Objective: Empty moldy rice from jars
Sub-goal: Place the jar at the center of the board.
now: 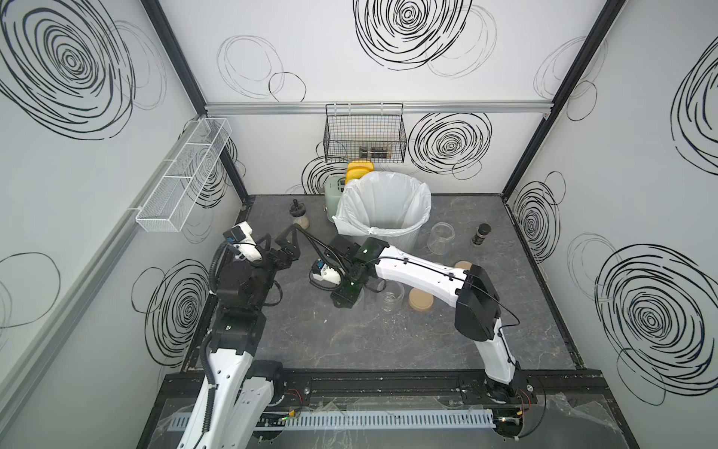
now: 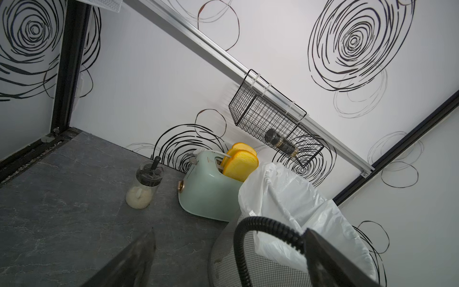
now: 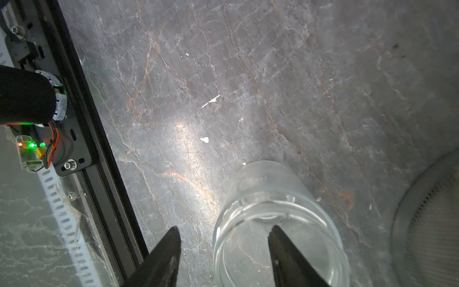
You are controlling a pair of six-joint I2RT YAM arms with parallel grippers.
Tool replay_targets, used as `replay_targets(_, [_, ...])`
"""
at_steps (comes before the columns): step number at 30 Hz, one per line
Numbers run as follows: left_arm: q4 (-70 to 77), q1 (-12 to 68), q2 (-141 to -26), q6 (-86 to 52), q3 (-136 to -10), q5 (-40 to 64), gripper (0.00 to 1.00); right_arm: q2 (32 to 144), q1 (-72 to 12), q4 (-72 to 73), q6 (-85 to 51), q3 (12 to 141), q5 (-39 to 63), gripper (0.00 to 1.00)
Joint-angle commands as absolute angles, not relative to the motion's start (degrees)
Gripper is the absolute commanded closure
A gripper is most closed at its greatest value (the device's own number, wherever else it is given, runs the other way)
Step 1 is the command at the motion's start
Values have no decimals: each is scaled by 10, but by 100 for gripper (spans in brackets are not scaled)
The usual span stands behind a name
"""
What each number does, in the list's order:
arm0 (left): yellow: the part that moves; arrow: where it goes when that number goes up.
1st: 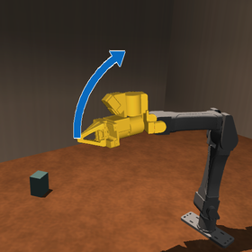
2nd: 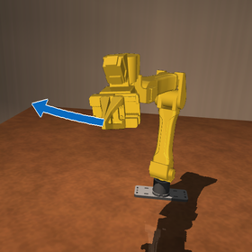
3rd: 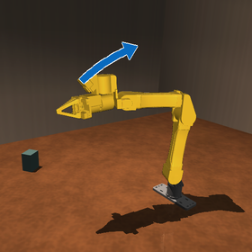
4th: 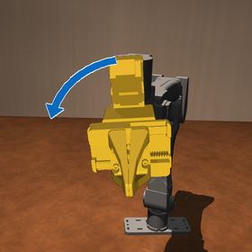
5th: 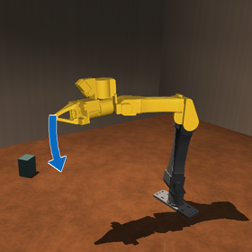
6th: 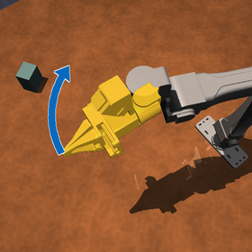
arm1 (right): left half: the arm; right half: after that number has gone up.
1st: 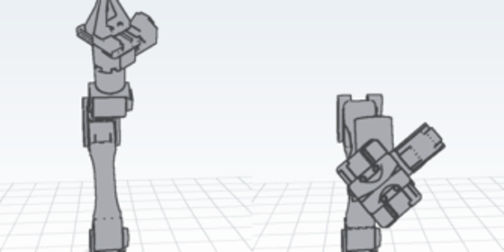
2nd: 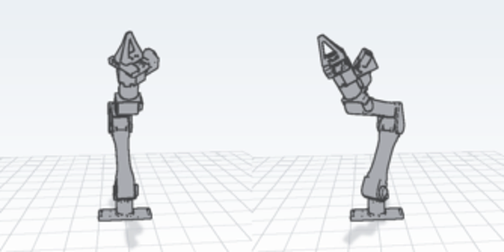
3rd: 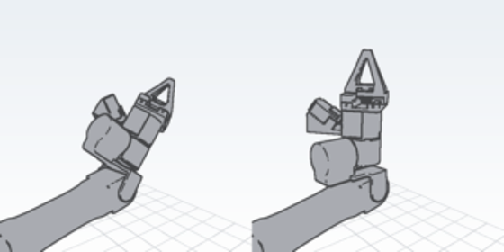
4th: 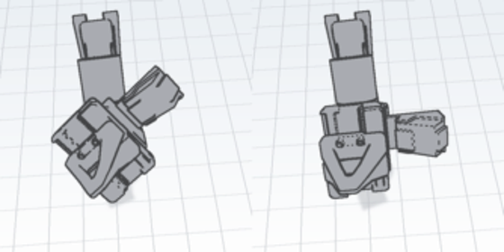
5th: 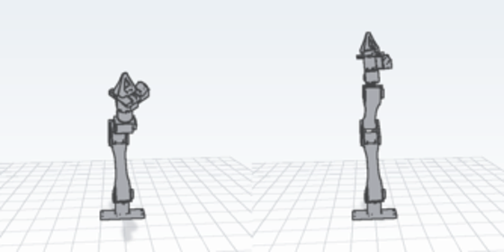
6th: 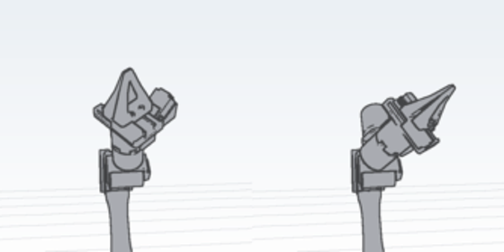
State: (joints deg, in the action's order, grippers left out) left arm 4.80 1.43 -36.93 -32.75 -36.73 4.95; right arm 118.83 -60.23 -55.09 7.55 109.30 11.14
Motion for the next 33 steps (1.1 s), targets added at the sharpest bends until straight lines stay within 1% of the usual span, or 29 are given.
replay_targets(1, [91, 10, -374, -315, -345, 61, 4, 1100, -601, -555, 66, 1084, 84, 33])
replay_targets(5, [95, 10, -384, -299, -335, 53, 4, 1020, -601, -525, 47, 1043, 65, 27])
replay_targets(7, [91, 10, -390, -278, -332, 40, 4, 962, -600, -501, 40, 1007, 42, 16])
replay_targets(8, [91, 10, -392, -266, -331, 35, 4, 937, -599, -487, 36, 984, 29, 8])
replay_targets(9, [92, 11, -394, -253, -328, 26, 4, 904, -599, -468, 31, 954, 8, 2])
replay_targets(12, [110, 11, -396, -207, -310, 3, 4, 794, -587, -376, 5, 832, -64, 2])
replay_targets(14, [131, 12, -396, -183, -289, -9, 4, 713, -557, -304, -12, 741, -83, 2])
replay_targets(18, [209, 13, -400, -129, -213, -58, 4, 527, -453, -113, -53, 529, -76, 2])
replay_targets(19, [237, 14, -406, -116, -190, -74, 4, 476, -425, -61, -58, 471, -90, 2])
replay_targets(21, [302, 14, -428, -96, -145, -97, 4, 396, -382, 31, -66, 366, -146, 2])
replay_targets(23, [374, 14, -472, -73, -113, -112, 4, 343, -333, 108, -64, 270, -210, 2])
replay_targets(25, [414, 12, -524, -78, -104, -135, 4, 331, -283, 171, -59, 197, -214, 2])
replay_targets(27, [477, 10, -577, -89, -97, -143, 4, 351, -231, 232, -36, 137, -177, 2])
replay_targets(31, [639, 13, -687, -72, -79, -141, 4, 451, -143, 365, -33, 65, -189, 2])
replay_targets(33, [650, 11, -716, -53, -96, -125, 4, 503, -91, 409, -55, 59, -153, 2])
